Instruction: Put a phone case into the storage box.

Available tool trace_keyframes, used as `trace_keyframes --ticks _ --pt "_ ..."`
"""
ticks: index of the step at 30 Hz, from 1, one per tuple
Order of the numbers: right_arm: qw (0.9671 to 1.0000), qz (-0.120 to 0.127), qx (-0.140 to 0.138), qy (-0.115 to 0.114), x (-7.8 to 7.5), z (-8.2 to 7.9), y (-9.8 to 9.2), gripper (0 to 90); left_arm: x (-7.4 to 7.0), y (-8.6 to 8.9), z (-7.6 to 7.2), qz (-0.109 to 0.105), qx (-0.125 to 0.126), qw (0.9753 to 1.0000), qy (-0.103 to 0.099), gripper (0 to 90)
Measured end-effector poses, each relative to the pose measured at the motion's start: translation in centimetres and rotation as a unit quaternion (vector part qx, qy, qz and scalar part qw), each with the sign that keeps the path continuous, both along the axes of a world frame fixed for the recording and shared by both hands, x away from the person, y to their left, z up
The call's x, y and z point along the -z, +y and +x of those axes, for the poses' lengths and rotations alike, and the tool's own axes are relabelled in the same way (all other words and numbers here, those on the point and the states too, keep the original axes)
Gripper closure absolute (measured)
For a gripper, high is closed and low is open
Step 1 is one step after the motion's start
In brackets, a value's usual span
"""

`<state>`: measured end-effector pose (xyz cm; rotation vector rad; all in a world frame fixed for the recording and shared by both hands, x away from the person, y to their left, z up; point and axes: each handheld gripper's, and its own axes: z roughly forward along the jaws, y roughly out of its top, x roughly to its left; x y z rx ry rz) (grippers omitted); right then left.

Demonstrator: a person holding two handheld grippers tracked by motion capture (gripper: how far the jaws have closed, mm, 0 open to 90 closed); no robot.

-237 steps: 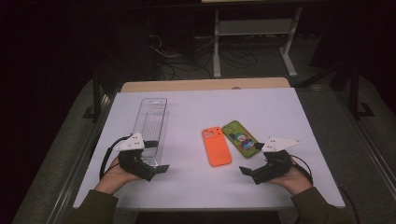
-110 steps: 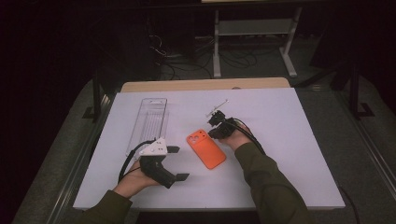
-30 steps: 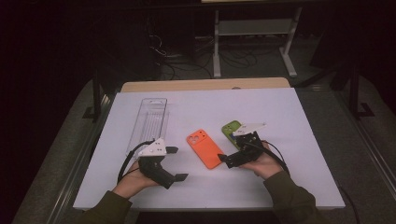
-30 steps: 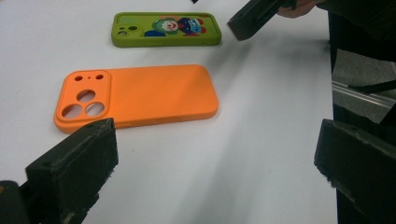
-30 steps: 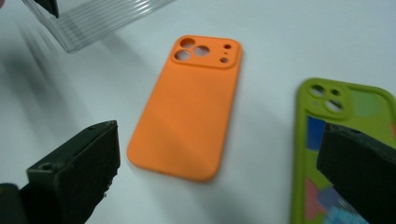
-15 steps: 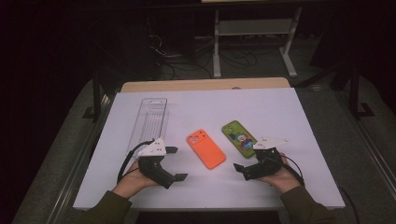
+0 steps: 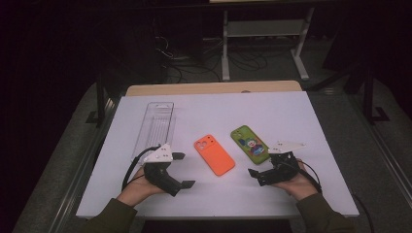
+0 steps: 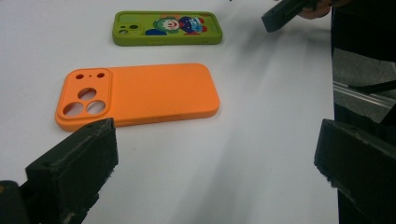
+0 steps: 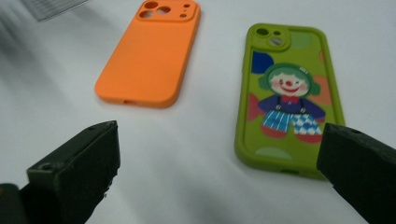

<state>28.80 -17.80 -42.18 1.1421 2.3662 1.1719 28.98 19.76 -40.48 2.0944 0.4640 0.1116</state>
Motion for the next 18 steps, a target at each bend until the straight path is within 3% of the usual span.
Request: trace_keyframes --ticks 5,18 --pt "0.9997 -0.014 0.013 0.013 -0.6 0.8 1.0 0.0 0.0 0.0 0.0 -0.001 0.000 1.0000 0.001 0.0" --pt "0.9988 -0.031 0.002 0.037 -2.4 3.4 5.0 0.0 0.0 0.0 0.1 -0.007 0.000 1.0000 -0.004 0.0"
